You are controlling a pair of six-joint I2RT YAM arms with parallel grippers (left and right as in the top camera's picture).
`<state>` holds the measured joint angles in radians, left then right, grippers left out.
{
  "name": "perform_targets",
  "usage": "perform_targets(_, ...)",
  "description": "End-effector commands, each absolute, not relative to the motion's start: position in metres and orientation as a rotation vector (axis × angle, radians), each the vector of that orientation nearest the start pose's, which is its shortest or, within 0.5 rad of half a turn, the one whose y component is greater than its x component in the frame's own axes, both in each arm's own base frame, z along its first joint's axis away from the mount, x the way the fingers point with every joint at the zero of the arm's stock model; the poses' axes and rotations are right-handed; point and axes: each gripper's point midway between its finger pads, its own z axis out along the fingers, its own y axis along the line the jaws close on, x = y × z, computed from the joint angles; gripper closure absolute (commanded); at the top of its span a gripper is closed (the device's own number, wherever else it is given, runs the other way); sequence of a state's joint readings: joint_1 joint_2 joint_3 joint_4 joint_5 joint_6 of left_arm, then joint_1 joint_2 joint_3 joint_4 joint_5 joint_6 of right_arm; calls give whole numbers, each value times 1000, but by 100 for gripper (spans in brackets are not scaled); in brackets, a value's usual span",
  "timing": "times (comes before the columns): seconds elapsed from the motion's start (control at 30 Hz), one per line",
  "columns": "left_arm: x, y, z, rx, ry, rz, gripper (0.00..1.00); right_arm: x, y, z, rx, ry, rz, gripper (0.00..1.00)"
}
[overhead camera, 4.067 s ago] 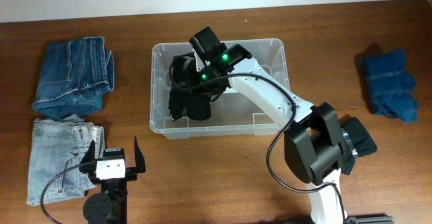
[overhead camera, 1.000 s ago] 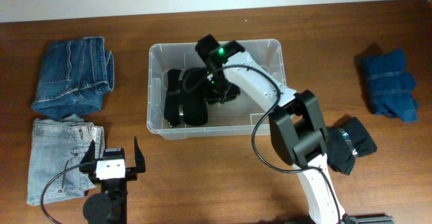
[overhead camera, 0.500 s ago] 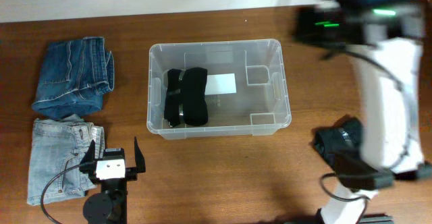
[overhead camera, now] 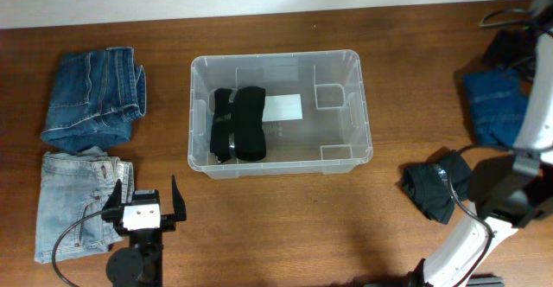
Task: Pack container
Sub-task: 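Press the black garment flat in the box, withdraw right gripper, then reach the right gripper to the folded blue garment and grasp it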
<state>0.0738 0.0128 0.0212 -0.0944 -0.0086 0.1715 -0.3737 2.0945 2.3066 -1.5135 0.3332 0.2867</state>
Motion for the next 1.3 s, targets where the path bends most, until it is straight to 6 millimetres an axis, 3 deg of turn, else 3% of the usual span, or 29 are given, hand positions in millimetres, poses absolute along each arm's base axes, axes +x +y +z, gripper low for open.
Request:
perform_targets(0.0, 245, 19, 156, 76, 1658, 195, 0, 396, -219, 201, 926, 2708, -716, 2)
perform_targets(0.2, 245, 19, 156, 76, 1658, 195, 0, 402, -233, 154, 875, 2768, -967, 2)
perform_targets(0.47, 245, 19, 156, 76, 1658, 195, 0, 409, -244, 83, 738, 2938, -1050, 1)
perform_targets(0.93, 245, 19, 156, 76, 1658, 195, 0, 393, -270, 37, 720, 3059, -1039, 2)
perform_targets(1.03, 245, 19, 156, 76, 1658, 195, 0, 394, -265, 24, 673, 3123, -911, 1)
perform_targets(1.2, 245, 19, 156, 76, 1658, 195, 0, 396, -264, 17, 621, 3134, -892, 1)
perform_targets(1.27, 245, 19, 156, 76, 1658, 195, 0, 400, -258, 13, 552, 3167, -805, 2)
